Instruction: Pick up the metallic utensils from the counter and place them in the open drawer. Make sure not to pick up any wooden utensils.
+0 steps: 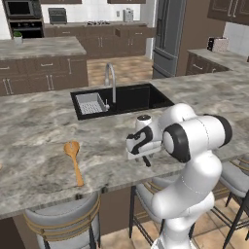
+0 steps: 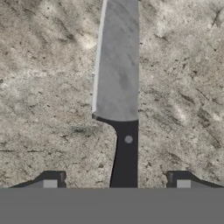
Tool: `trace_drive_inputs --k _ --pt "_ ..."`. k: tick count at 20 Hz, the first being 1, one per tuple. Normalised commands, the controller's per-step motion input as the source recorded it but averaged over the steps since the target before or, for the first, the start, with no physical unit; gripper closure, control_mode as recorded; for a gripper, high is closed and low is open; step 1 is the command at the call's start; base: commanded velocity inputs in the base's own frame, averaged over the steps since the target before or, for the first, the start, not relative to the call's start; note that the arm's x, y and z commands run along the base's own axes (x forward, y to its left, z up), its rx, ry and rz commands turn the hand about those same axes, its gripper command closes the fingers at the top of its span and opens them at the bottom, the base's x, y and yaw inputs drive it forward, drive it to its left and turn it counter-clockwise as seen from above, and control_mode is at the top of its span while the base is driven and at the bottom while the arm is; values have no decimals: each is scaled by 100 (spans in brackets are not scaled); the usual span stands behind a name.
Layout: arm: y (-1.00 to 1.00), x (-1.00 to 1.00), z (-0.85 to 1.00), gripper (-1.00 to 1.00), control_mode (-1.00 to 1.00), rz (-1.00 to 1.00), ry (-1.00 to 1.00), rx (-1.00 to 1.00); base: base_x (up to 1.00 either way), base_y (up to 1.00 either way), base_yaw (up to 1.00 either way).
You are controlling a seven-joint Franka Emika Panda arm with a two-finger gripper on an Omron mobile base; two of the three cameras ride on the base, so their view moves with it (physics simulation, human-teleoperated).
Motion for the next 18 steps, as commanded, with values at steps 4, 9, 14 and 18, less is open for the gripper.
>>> trace_drive_inputs --k 4,9,14,18 --pt "-1 -40 -33 -100 -100 -4 0 0 0 0 0" --pt "-1 -38 -42 -100 -100 -3 0 0 0 0 0" --pt "0 -3 -30 -100 -100 -1 0 0 0 0 0" --pt "0 0 -19 100 -100 0 0 0 0 0 0"
